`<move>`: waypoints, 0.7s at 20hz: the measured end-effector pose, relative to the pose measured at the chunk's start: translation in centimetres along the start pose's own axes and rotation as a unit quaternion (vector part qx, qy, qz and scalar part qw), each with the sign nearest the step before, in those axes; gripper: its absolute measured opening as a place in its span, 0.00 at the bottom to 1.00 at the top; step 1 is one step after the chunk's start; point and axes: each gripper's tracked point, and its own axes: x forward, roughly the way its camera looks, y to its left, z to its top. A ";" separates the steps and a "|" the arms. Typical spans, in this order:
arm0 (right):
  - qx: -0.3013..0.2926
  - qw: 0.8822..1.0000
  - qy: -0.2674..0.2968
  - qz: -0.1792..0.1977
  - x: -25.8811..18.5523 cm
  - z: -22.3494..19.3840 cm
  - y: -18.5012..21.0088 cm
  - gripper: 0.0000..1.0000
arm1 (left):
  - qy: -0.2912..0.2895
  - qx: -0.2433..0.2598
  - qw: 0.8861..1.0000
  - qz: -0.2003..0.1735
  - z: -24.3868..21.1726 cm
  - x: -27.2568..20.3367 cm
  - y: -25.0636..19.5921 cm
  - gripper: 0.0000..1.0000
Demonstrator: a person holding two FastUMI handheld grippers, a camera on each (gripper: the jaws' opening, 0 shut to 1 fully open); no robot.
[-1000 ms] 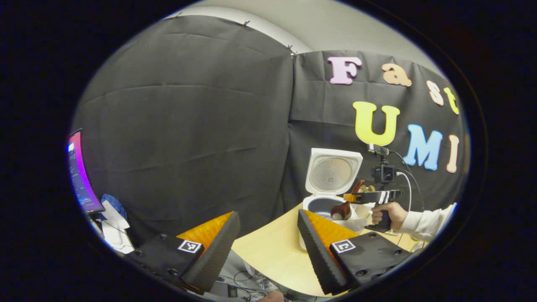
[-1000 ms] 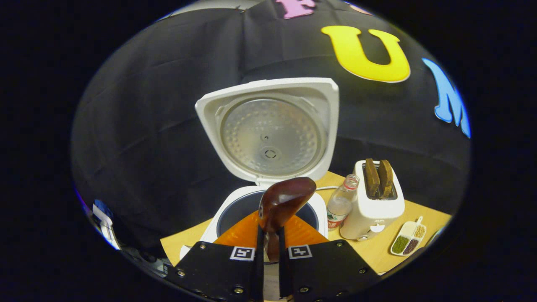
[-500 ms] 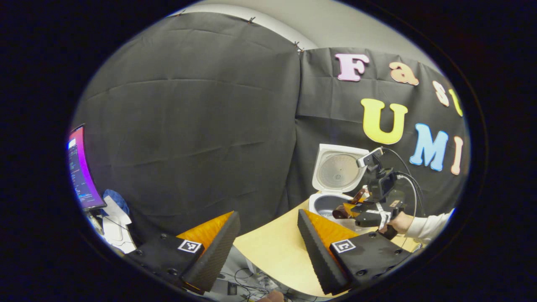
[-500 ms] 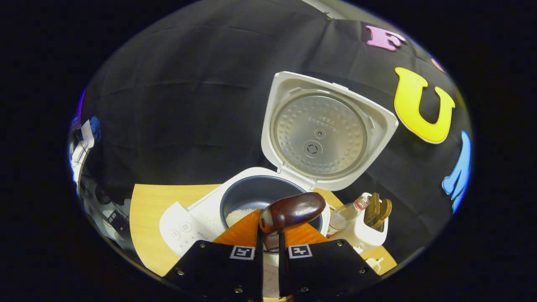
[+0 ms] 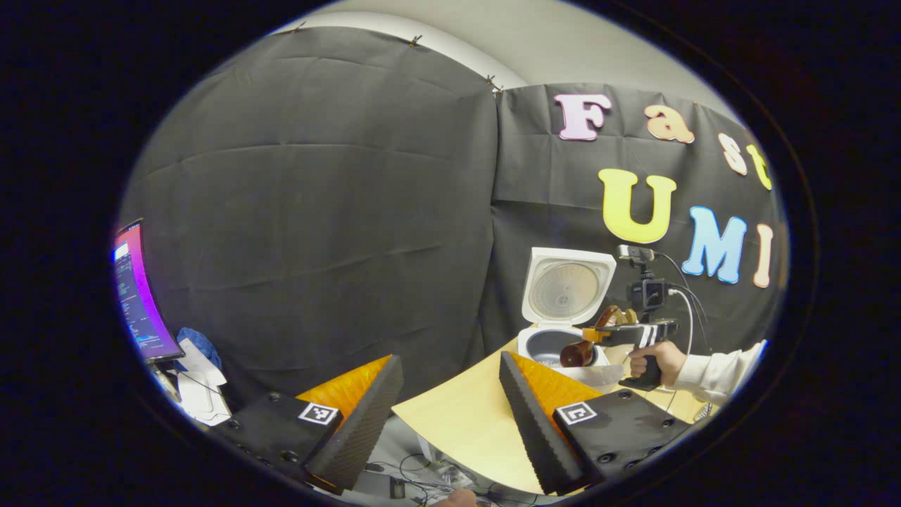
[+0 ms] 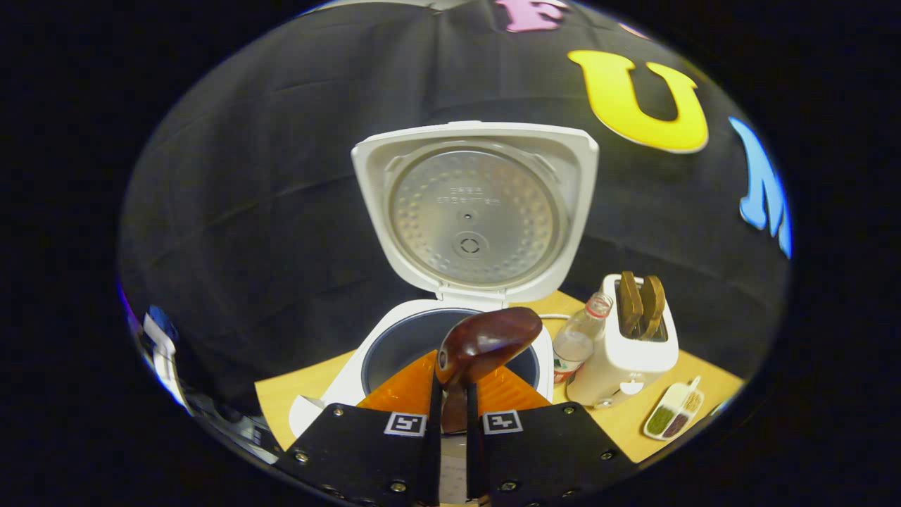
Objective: Close the left gripper, press the button to open the rice cooker; take a wooden spoon from the chopstick holder with the right hand, scoop a spoonful of rice and pour it into the rice cooker, then put the wooden spoon back into the chopstick holder.
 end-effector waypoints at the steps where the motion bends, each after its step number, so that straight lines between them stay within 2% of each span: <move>1: 0.033 0.999 -0.002 0.002 -0.5 0.4 0.2 0.15 | -0.002 -0.001 1.000 0.000 0.5 -0.8 0.1 0.93; 4: 0.086 0.996 -0.009 0.001 -0.6 0.8 -0.1 0.15 | -0.006 -0.009 1.000 -0.004 0.7 -2.6 0.8 0.93; 7: 0.150 0.988 -0.020 0.013 -1.1 1.2 0.2 0.15 | -0.014 -0.015 1.000 -0.015 0.4 -3.4 1.7 0.93; 14: 0.232 0.971 -0.065 -0.004 -4.1 2.4 -2.0 0.15 | -0.039 -0.030 0.996 -0.076 1.4 -5.4 0.1 0.93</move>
